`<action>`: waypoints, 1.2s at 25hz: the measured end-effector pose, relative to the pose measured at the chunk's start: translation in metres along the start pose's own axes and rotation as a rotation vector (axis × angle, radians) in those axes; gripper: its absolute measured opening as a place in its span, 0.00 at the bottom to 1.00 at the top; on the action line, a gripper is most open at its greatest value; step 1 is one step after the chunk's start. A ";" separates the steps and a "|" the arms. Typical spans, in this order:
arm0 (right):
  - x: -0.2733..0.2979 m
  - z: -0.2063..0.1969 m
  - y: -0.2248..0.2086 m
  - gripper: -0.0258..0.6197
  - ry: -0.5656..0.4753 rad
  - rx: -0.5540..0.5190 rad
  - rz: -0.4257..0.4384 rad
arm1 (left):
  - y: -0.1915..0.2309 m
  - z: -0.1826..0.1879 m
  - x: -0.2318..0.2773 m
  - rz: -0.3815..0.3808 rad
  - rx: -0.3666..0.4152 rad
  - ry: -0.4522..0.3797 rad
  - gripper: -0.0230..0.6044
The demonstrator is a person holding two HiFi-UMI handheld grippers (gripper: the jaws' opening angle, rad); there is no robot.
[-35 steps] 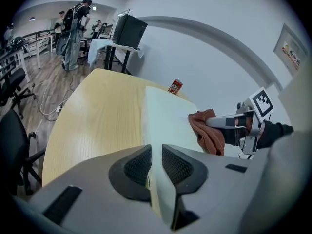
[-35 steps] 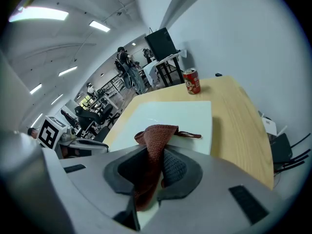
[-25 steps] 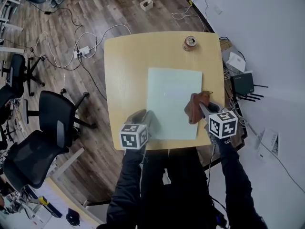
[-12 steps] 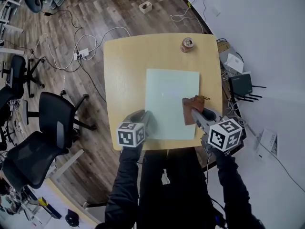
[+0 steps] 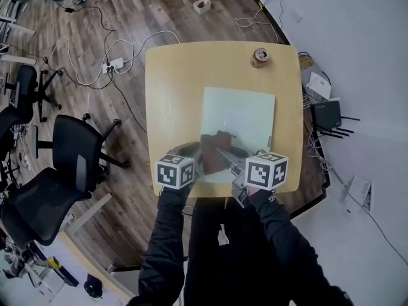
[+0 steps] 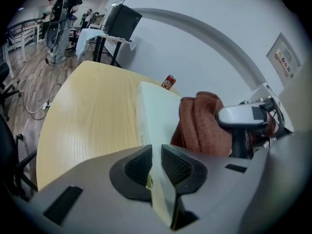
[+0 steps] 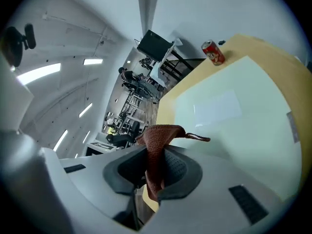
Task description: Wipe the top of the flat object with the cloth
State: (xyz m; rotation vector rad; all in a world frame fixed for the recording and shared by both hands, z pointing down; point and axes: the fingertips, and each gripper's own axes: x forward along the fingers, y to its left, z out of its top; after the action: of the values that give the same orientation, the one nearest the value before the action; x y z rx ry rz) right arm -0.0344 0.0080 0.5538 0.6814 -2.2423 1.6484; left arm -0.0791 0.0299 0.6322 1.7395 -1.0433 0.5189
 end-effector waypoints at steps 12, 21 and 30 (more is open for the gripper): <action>0.016 -0.017 -0.045 0.16 0.111 -0.332 -0.271 | 0.003 -0.001 -0.002 -0.011 -0.011 -0.003 0.16; -0.032 -0.013 -0.081 0.16 0.108 -0.365 -0.360 | 0.004 -0.001 -0.002 -0.014 0.002 0.005 0.16; -0.084 -0.009 -0.118 0.16 0.111 -0.365 -0.429 | 0.002 -0.001 -0.001 -0.014 -0.001 0.005 0.16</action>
State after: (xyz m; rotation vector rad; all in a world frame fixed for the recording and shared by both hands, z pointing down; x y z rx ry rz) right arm 0.0980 0.0060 0.6126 0.8702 -2.0559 1.0178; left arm -0.0813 0.0311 0.6334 1.7430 -1.0273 0.5137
